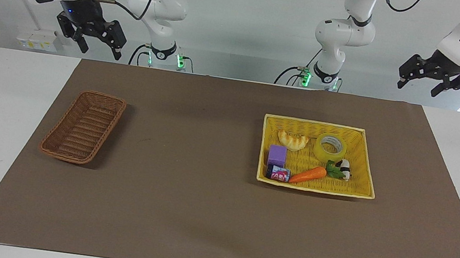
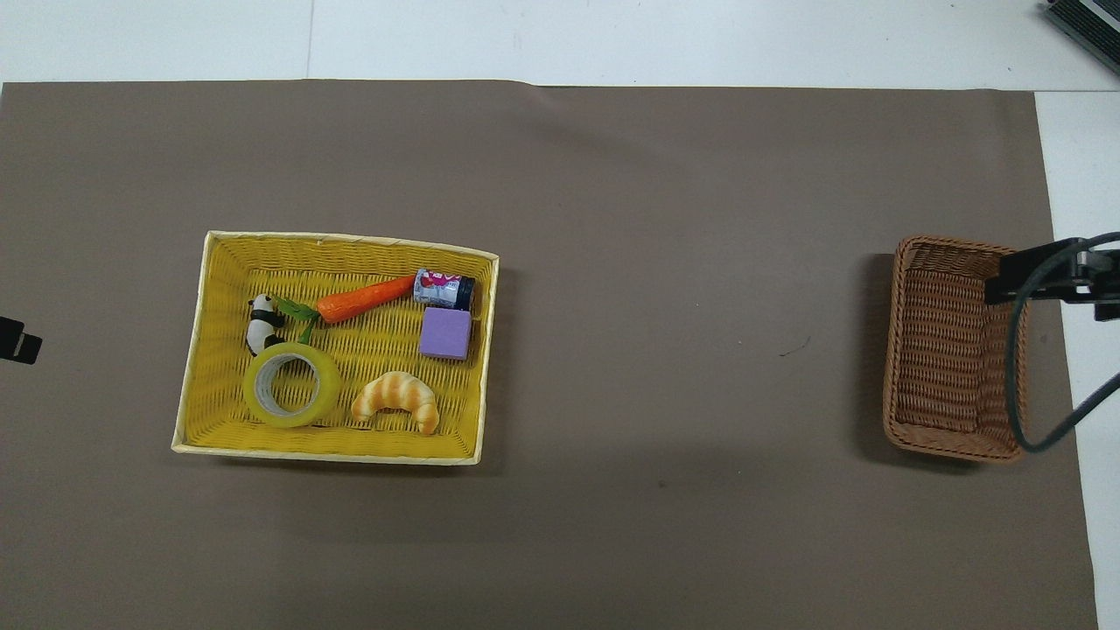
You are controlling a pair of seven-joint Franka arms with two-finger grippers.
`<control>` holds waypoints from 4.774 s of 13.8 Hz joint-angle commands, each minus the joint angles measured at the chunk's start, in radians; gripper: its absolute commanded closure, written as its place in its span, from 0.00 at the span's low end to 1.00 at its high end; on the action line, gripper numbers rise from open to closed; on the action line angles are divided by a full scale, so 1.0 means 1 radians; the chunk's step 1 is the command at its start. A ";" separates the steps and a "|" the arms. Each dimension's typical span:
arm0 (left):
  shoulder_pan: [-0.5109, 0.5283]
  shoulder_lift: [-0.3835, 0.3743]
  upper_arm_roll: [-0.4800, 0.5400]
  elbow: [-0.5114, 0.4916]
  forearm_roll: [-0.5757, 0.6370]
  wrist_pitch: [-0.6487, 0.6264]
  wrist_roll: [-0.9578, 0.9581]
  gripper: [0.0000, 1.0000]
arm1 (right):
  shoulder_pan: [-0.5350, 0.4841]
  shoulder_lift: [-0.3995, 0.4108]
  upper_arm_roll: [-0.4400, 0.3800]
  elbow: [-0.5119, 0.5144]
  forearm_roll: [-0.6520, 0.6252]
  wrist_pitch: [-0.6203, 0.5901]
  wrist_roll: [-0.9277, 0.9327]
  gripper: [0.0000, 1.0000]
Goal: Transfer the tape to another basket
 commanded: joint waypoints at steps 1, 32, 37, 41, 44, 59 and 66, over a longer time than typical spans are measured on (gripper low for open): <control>0.005 -0.001 0.005 -0.006 0.008 0.008 0.025 0.00 | -0.014 -0.009 0.004 -0.002 0.025 -0.006 -0.014 0.00; -0.039 -0.080 0.003 -0.224 0.007 0.160 0.005 0.00 | -0.014 -0.009 0.004 -0.002 0.025 -0.006 -0.014 0.00; -0.064 -0.130 0.003 -0.371 0.005 0.278 0.005 0.00 | -0.014 -0.009 0.004 -0.002 0.025 -0.006 -0.014 0.00; -0.087 -0.130 0.003 -0.446 0.005 0.351 0.005 0.00 | -0.014 -0.009 0.004 -0.002 0.025 -0.006 -0.014 0.00; -0.107 -0.168 0.003 -0.579 0.003 0.488 -0.055 0.00 | -0.014 -0.009 0.004 -0.002 0.025 -0.006 -0.014 0.00; -0.147 0.018 0.003 -0.917 -0.007 0.980 -0.107 0.10 | -0.014 -0.009 0.004 -0.002 0.025 -0.006 -0.014 0.00; -0.147 0.030 0.003 -0.931 -0.007 0.997 -0.109 1.00 | -0.014 -0.009 0.004 -0.002 0.025 -0.004 -0.014 0.00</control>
